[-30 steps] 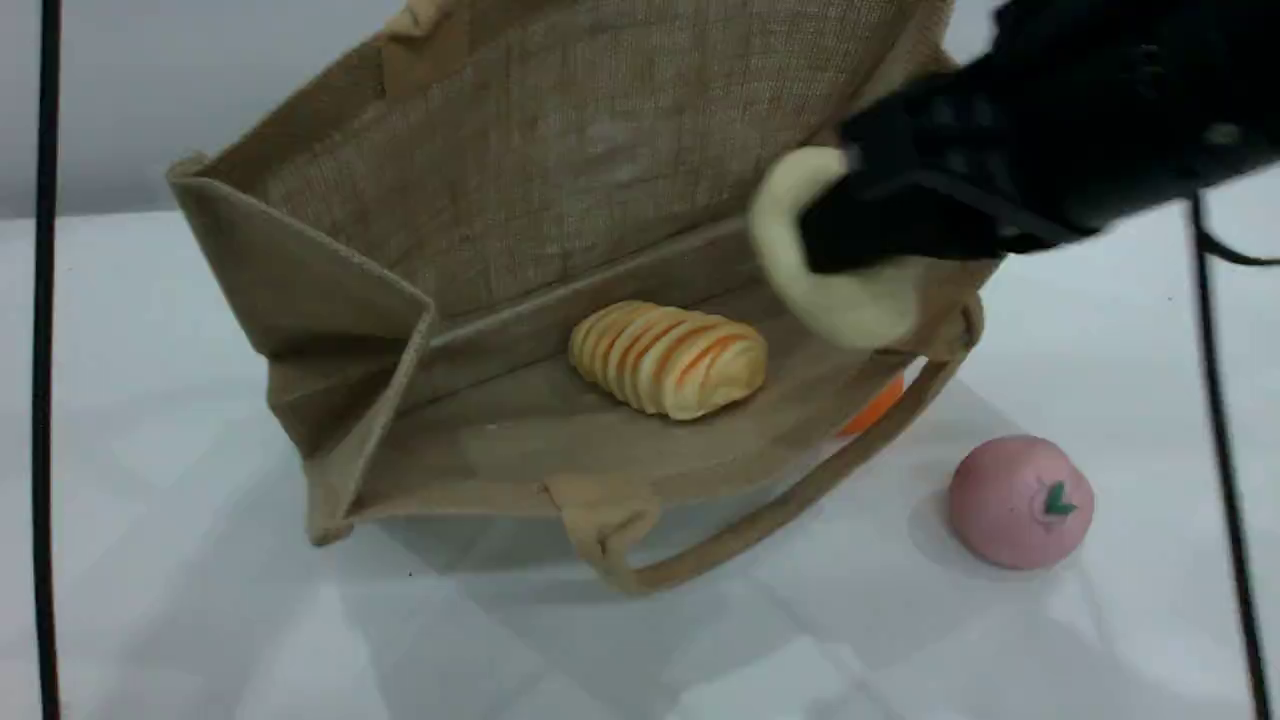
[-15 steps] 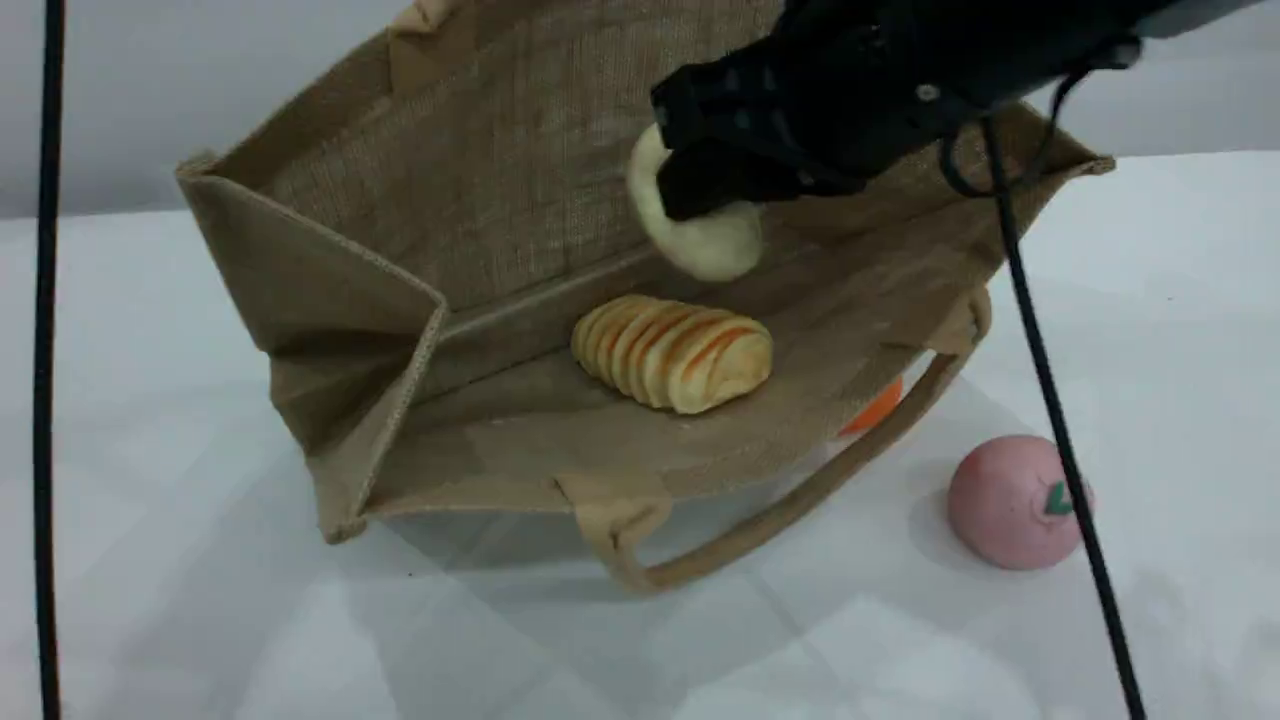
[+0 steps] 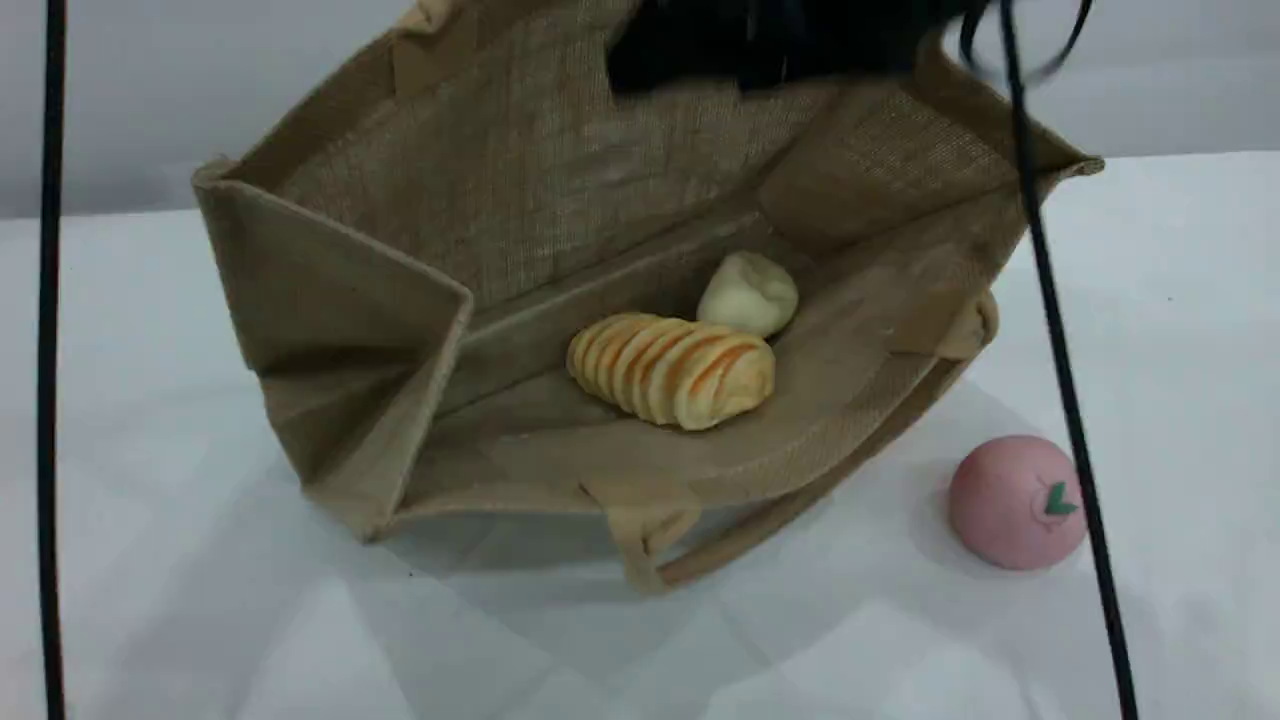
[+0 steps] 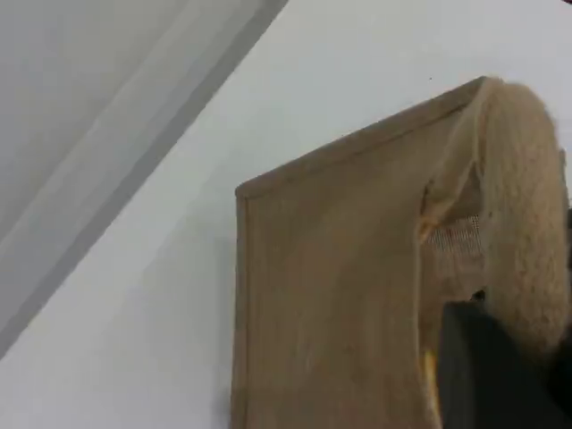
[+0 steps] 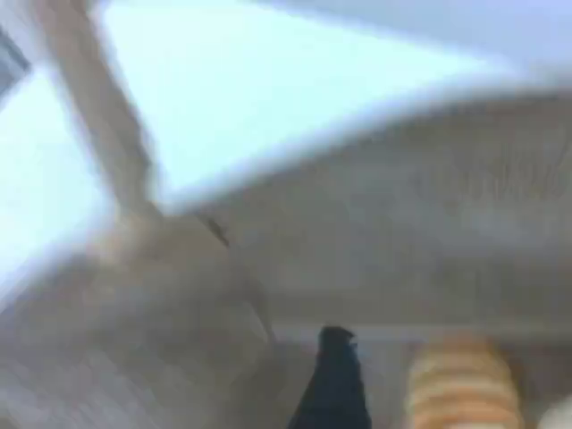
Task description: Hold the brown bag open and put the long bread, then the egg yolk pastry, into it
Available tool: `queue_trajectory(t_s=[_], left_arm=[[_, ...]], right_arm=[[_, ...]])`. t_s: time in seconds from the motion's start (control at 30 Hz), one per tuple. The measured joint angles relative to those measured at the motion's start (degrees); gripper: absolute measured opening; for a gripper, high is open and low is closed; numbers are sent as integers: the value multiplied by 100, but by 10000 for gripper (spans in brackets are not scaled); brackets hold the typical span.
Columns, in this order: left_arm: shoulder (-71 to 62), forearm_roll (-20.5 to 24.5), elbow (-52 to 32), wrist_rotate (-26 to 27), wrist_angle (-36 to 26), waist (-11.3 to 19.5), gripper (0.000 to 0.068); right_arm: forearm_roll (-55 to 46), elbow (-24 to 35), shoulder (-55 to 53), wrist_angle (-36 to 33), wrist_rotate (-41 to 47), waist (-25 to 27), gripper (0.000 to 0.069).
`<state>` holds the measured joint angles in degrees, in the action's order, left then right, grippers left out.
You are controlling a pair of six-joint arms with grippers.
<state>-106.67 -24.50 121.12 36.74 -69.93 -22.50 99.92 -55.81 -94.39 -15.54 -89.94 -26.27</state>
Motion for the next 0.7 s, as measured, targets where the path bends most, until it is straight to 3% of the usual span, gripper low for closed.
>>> queue_trajectory(t_s=[0.2, 0.4, 0.7], left_arm=[[-50, -33, -449, -18, 33, 0, 90], [-200, -537, -1014, -103, 33, 0, 90], [-501, -724, -1592, -127, 189, 0, 91]], right_arm=[[-996, 0, 1238, -19, 980, 0, 549], [-2766, 0, 2275, -430, 2721, 12, 549], [-6287, 0, 3298, -2364, 6099, 12, 549]])
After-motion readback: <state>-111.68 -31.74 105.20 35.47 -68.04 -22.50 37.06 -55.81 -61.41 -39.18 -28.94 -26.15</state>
